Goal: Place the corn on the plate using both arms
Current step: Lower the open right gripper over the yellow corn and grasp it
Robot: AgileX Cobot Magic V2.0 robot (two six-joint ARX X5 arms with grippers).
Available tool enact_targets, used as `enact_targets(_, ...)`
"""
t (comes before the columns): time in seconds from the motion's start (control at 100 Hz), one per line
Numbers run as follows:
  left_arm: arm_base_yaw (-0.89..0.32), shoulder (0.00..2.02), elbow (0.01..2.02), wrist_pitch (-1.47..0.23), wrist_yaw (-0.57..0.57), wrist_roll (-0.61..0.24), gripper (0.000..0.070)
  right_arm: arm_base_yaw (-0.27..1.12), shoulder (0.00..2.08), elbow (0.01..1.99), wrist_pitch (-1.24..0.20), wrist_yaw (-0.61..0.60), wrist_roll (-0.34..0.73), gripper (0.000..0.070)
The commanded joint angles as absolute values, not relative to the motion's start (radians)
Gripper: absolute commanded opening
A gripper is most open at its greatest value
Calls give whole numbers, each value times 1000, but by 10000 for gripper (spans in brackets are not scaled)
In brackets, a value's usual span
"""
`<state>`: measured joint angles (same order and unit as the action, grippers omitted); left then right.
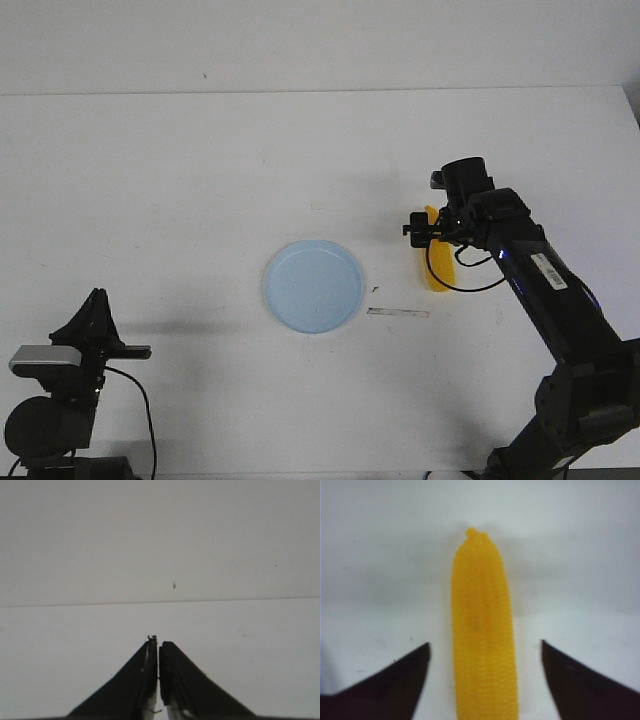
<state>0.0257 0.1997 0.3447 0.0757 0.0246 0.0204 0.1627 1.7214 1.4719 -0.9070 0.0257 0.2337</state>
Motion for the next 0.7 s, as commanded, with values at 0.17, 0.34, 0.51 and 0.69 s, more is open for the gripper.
enact_targets(0.17,26,198,352,90,22,34,1,165,1793,1493,-888,27,226,585)
enact_targets(0.34,26,198,352,90,22,34,1,165,1837,1493,-875,26,211,584)
enact_targets(0.51,26,198,352,90,22,34,1,165,1871,1491,-883,26,213,576)
enact_targets(0.69,26,198,352,90,22,34,1,165,1873,1491,-870,25,212,268)
